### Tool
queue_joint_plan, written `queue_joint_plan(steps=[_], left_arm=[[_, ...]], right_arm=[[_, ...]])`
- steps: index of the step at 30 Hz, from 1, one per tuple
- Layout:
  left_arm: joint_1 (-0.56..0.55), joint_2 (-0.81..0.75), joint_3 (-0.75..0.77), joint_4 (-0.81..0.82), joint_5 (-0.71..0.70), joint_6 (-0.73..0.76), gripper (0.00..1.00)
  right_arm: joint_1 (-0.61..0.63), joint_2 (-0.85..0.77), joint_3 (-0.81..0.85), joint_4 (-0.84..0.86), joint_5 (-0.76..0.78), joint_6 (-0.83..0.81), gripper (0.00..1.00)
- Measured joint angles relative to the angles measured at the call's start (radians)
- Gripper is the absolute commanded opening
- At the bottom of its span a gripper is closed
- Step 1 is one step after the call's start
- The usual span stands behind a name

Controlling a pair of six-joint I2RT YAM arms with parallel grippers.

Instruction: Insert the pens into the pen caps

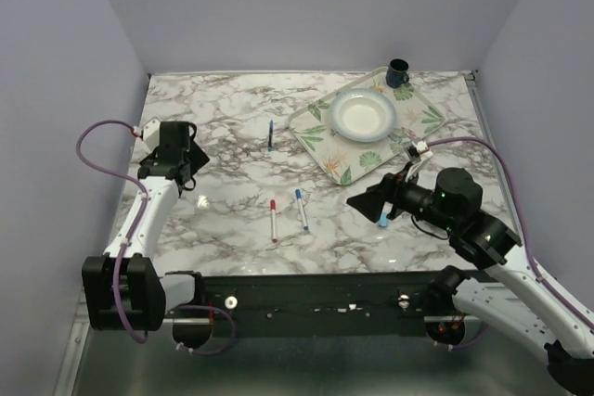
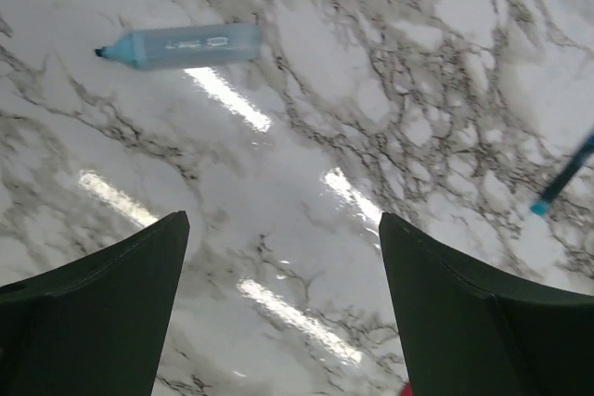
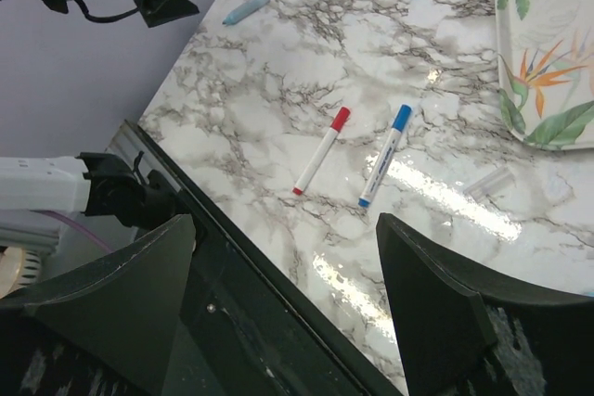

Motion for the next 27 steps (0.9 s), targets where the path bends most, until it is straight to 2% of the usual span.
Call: queue_joint_plan(steps=[3, 5, 8, 11, 19, 27], left_arm=[[0.028, 0.004, -0.026, 0.02, -0.056, 0.078, 0.89], [0.058, 0.025, -0.002, 0.0, -0.111, 0.068, 0.91], [0.14, 0.09, 0.086, -0.079, -0.191, -0.08, 0.97], [0.199, 0.158, 0.17, -0.167, -0.227, -0.238, 0.97], [0.267, 0.355, 0.328, -0.332, -0.12, -0.629, 0.93], [0.264, 0.544, 0.366, -0.338, -0.053, -0.89, 0.88]], right_arm=[[0.0, -0.003, 0.0, 0.001, -0.001, -0.014, 0.86], [0.0, -0.003, 0.0, 0.0, -0.001, -0.026, 0.86], [0.0, 0.007, 0.008, -0.012, 0.0, -0.049, 0.86], [0.0, 0.039, 0.043, -0.025, 0.003, -0.072, 0.86], [0.0, 0.132, 0.112, -0.055, -0.006, -0.09, 0.85], [0.0, 0.225, 0.275, -0.161, -0.003, -0.122, 0.84]])
